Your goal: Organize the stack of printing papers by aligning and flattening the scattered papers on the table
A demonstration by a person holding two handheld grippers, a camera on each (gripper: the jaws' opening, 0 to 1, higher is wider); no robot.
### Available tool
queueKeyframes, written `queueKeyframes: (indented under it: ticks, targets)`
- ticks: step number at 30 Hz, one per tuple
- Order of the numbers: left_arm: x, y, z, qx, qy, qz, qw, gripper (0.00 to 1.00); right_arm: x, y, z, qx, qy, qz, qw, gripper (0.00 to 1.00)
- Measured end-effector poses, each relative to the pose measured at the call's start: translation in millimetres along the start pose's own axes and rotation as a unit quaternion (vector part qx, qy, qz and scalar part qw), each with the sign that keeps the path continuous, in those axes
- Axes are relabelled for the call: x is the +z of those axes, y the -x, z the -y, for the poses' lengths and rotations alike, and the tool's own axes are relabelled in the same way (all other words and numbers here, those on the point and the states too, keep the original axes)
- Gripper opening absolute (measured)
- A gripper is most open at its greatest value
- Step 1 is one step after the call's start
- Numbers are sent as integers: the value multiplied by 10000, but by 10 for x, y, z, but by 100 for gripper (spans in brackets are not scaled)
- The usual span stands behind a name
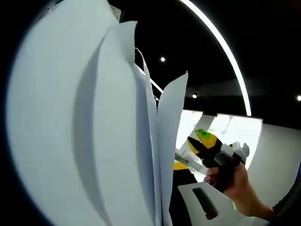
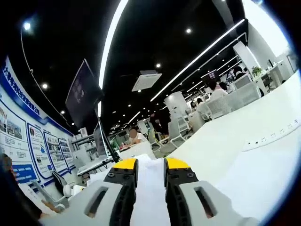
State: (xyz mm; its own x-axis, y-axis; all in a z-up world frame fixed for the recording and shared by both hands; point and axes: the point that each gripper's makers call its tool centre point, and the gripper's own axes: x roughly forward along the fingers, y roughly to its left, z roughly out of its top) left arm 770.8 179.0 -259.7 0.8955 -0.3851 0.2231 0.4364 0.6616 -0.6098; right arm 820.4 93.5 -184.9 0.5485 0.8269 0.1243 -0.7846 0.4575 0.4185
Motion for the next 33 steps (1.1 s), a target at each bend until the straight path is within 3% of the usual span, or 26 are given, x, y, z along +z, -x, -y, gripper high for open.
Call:
queueKeyframes:
  ticks: [19,33]
  targets:
    - [5,-1,-1,6,21,10,10000,6,76,30,10,-153,119,94,9998,40]
    - [6,-4,-11,6,16,10,10000,6,81,41,-20,-169,217,83,9996,46]
